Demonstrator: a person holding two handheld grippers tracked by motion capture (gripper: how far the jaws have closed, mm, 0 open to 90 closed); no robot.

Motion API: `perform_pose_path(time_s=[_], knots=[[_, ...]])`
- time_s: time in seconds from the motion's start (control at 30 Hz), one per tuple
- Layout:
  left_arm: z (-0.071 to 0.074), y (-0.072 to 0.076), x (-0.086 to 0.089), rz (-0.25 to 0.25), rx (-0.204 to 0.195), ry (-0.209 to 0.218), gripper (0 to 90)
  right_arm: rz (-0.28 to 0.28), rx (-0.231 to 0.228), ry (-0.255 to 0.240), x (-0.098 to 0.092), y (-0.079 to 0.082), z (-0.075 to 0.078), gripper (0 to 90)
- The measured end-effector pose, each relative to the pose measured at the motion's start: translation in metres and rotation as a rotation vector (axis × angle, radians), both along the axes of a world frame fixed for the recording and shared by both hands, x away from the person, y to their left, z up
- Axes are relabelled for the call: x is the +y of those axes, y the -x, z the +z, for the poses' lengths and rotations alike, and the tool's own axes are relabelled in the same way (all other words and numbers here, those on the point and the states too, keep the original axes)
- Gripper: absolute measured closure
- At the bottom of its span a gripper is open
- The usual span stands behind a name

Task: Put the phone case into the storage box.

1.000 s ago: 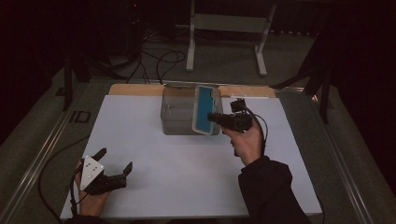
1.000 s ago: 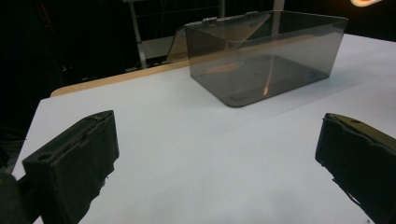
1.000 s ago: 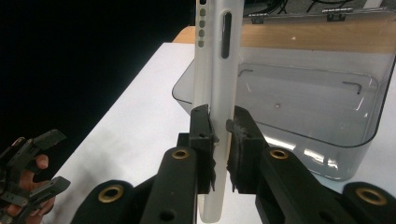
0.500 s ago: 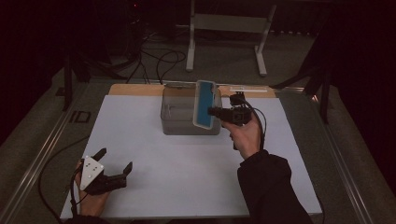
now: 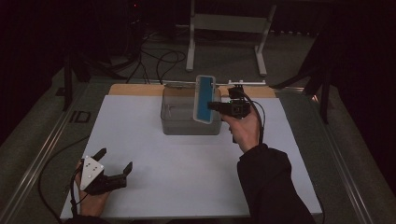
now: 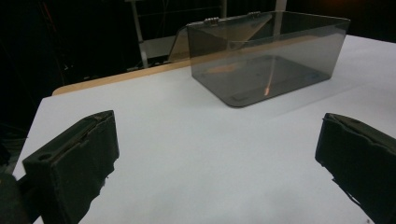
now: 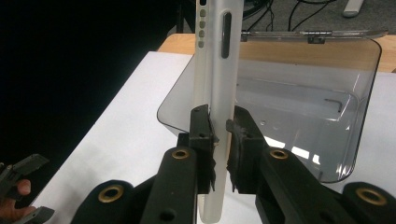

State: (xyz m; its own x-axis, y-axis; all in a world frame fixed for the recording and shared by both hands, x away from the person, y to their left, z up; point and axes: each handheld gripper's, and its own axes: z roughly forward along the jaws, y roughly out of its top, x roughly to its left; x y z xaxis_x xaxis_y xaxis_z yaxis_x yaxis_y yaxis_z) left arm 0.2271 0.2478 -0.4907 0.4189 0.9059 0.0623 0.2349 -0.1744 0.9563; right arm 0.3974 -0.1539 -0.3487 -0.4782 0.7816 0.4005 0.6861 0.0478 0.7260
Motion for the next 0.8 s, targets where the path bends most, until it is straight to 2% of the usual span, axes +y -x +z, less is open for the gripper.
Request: perform_pose_path(time_s=[0.8], knots=[[-0.001, 0.000, 0.000, 0.000, 0.004, 0.005, 0.3, -0.035, 0.026, 0.045, 0.001, -0.025, 0.010, 81.6]])
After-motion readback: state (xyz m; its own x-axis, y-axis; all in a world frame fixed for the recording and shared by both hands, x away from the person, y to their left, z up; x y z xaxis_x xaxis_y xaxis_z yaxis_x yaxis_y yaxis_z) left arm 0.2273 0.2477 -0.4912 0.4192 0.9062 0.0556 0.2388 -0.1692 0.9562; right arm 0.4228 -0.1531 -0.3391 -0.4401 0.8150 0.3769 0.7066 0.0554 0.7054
